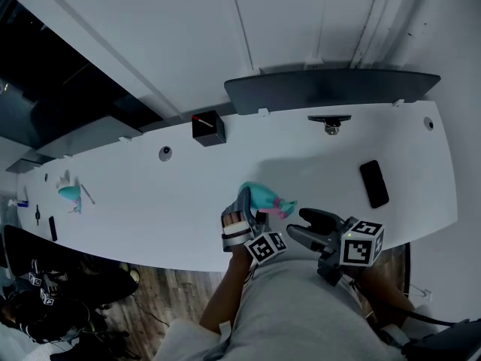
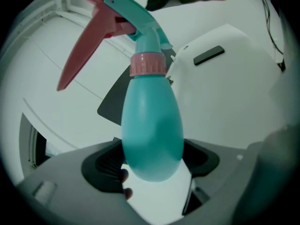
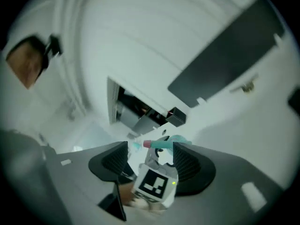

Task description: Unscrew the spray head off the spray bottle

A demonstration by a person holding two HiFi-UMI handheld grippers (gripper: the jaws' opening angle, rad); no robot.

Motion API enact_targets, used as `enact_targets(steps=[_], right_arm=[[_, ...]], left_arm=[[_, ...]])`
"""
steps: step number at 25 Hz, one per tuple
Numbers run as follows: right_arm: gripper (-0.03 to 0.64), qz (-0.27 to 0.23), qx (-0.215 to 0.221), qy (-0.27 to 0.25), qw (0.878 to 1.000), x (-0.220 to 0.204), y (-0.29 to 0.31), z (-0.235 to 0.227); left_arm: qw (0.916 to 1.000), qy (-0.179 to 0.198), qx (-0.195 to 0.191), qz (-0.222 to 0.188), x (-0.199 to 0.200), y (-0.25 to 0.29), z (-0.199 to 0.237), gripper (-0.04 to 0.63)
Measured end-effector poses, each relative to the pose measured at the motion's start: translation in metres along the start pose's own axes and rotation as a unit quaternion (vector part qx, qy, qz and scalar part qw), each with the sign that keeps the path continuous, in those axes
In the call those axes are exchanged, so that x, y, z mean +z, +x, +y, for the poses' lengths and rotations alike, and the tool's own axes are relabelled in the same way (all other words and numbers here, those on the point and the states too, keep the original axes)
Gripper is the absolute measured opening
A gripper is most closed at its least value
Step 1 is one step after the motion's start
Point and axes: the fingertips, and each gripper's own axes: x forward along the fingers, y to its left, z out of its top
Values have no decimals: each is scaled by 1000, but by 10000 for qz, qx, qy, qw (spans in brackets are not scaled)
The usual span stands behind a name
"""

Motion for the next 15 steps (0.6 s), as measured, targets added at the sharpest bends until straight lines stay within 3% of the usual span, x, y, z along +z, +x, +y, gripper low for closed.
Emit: enact_targets(steps=[1,3,8,11,15], right_arm=[[294,-151,22,830,9964,2,0,-5],[274,-297,-9,1920,9810,1,2,-13],[271,-598,-480,3232,9432,-6,4,-43],[163,-558,-650,3366,9378,-12,12,-47],[127,-182,-821,2573,9627,-14,17,-44]], left_arm=[[10000,2,52,-3,0,0,2,379],[9999,27,132,-40,2,-1,4,379],[9985,268,399,-272,14,-7,5,379],[9981,375,401,-292,16,-9,4,379],[9981,396,381,-271,14,-8,5,379]])
